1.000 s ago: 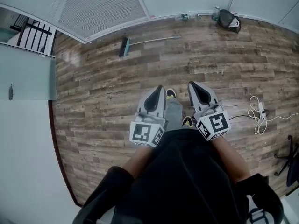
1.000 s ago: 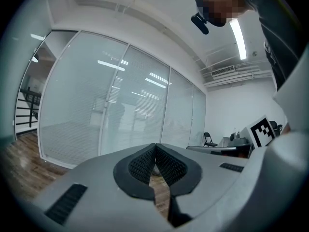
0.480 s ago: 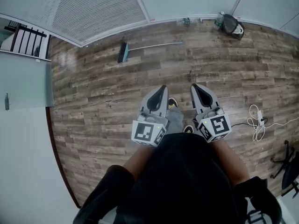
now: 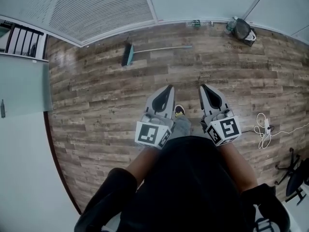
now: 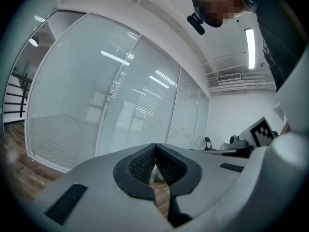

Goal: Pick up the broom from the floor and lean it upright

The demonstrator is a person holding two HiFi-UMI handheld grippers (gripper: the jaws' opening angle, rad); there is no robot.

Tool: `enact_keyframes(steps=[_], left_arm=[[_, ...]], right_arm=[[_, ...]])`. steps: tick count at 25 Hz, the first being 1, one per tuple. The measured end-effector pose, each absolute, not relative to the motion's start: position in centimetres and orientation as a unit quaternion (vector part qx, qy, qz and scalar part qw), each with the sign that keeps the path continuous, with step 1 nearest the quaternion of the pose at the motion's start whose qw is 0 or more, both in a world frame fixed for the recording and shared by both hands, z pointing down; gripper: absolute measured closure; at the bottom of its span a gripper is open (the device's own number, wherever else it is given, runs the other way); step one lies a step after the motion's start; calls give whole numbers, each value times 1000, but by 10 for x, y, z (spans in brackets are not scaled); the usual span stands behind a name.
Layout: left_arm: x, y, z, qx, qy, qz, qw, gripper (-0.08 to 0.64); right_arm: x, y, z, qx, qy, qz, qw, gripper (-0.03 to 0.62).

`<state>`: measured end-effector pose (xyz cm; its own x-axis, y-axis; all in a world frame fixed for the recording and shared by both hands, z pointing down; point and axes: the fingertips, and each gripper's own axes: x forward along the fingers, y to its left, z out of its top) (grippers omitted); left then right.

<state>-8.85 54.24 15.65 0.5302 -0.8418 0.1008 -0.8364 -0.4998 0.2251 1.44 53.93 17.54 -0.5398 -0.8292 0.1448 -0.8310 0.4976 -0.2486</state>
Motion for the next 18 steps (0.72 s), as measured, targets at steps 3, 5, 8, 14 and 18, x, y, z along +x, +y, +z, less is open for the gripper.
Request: enact_keyframes(steps=[3,5,8,14,18], left_arm=[[-100,529,159,866,-484,-8,123,537],[-106,523,162,864,-486,-7,130,537],[-112,516,166,863,-485,-14,141,537],[-114,504,161,860,-489,-26,141,538],[-118,493,160,854,-500,-32,140,537]], right_arm=[[7,530,180,484,-862,149,8,574],[3,525,182,485,-861,150,14,574],[-3,518,182,487,-860,150,21,574],[0,507,175,487,-862,142,29,574],[0,491,176,482,-864,144,31,574]])
